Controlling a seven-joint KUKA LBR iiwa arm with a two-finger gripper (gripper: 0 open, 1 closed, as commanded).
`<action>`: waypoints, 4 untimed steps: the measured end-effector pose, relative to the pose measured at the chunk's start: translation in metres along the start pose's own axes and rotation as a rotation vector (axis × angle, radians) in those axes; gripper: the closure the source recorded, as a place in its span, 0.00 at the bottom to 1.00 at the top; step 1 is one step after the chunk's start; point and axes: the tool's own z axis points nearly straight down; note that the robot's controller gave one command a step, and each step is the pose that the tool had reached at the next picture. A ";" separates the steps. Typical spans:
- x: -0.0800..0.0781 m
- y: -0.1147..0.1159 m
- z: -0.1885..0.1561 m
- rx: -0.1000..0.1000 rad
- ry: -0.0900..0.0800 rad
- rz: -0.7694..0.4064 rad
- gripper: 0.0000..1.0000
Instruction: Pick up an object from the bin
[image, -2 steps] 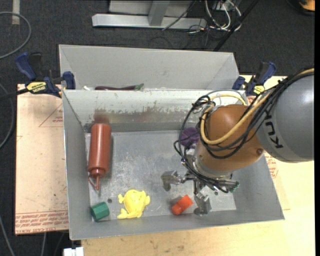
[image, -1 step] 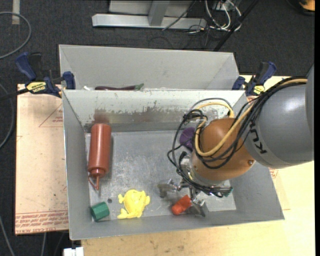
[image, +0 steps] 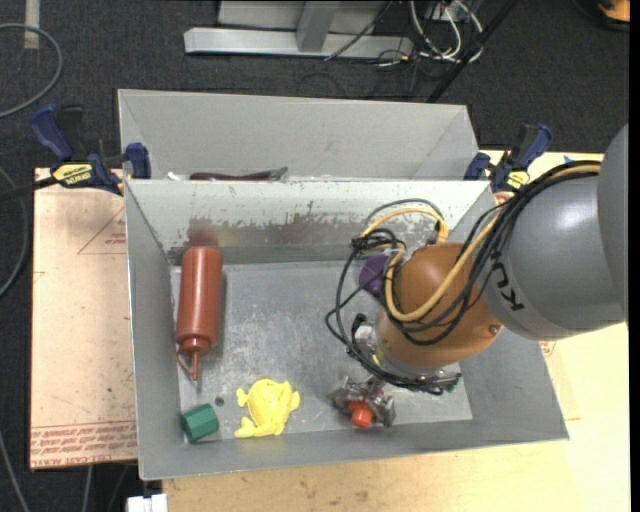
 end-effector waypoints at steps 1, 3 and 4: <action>0.000 0.000 -0.001 -0.001 -0.001 -0.015 1.00; 0.001 0.002 -0.015 -0.006 0.002 -0.018 1.00; 0.001 0.002 -0.027 -0.006 0.002 -0.017 1.00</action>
Offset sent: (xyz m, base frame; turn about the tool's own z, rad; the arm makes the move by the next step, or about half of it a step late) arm 0.0001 -0.0001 0.0351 0.0000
